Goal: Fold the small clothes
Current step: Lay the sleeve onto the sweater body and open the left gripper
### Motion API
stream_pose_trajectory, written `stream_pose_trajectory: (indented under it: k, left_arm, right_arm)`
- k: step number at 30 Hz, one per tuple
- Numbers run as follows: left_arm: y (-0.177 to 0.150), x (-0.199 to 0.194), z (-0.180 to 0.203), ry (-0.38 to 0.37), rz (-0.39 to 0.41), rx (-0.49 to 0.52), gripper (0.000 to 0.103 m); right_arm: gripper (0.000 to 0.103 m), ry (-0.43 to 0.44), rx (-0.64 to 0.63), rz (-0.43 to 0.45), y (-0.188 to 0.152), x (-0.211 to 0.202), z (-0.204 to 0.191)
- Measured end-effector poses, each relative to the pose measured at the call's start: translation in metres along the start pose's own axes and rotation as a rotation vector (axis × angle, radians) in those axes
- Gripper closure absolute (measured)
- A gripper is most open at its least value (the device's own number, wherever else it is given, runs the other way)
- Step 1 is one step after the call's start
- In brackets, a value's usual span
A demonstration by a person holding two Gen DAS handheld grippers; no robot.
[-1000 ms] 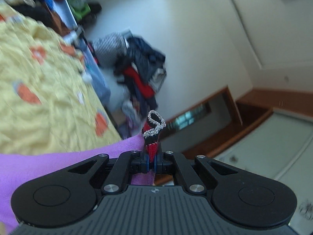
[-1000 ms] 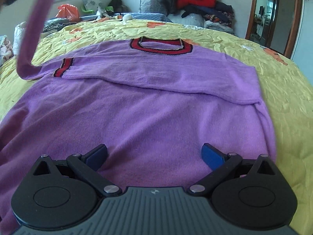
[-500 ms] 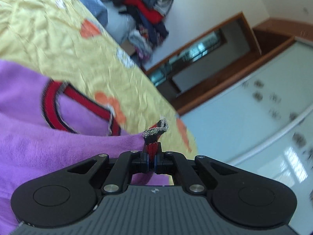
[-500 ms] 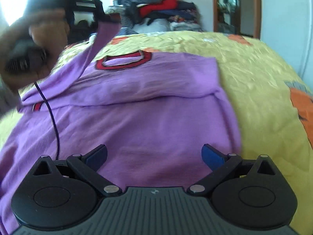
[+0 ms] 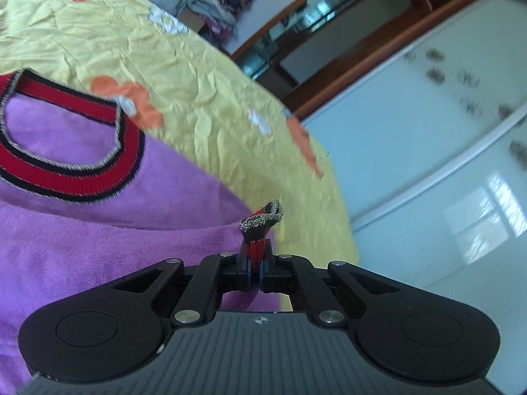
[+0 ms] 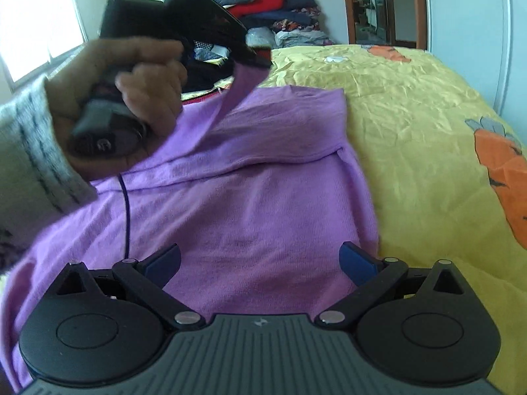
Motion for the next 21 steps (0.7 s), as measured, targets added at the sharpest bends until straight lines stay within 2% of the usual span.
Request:
stream_pose_trajectory:
  k: [2,5,6,7,8,11,12,13,15,18,19,21]
  left_arm:
    - [-0.006,0.013,0.002,0.007,-0.052,0.022,0.099]
    - [-0.020,0.029,0.002,-0.036,-0.115,0.049,0.096]
    - [-0.025,0.031,0.000,-0.044,-0.142,0.045,0.091]
    - [-0.030,0.030,-0.002,-0.044,-0.168,0.036,0.076]
    - [-0.034,0.023,-0.003,-0.052,-0.164,0.032,0.070]
    - [-0.040,-0.034,-0.004,-0.047,-0.040,0.076,0.049]
    - [-0.042,-0.059,-0.006,-0.034,0.004,0.094,0.035]
    - [-0.045,-0.086,-0.012,0.000,0.053,0.107,0.026]
    - [-0.047,-0.138,-0.035,0.086,0.134,0.122,0.026]
    - [-0.041,-0.200,-0.089,0.292,0.168,0.166,0.029]
    - [-0.036,-0.215,-0.112,0.333,0.164,0.148,0.029]
    - [-0.025,-0.237,-0.161,0.343,0.142,0.030,0.037]
  right_arm:
    - [0.000,0.013,0.019,-0.001,0.001,0.000,0.003]
    - [0.000,0.027,0.051,0.005,0.003,-0.003,0.007]
    - [0.000,0.033,0.062,0.006,0.005,-0.004,0.009]
    - [0.000,0.035,0.074,0.007,0.006,-0.006,0.010]
    - [0.000,0.033,0.084,0.016,0.009,-0.007,0.012]
    - [0.000,0.041,0.095,0.097,0.023,-0.016,0.020]
    - [0.000,0.054,0.104,0.127,0.028,-0.018,0.022]
    - [0.000,0.077,0.114,0.146,0.033,-0.018,0.024]
    - [0.000,0.158,0.123,0.126,0.045,-0.011,0.023]
    - [0.000,0.267,0.114,-0.008,0.057,0.008,0.007]
    - [0.000,0.311,0.106,-0.043,0.058,0.014,-0.001]
    - [0.000,0.414,0.136,-0.083,0.059,0.023,-0.020]
Point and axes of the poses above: each gripper's, at about its wrist camera, not at the fingertips, and x roughly the way its jaws point, z to its right, y to its top, the point moved 4 cm from there along x, roughly the way its jaws point, and after that the axes turned 10 degrees about x, right-handed, at the moved point
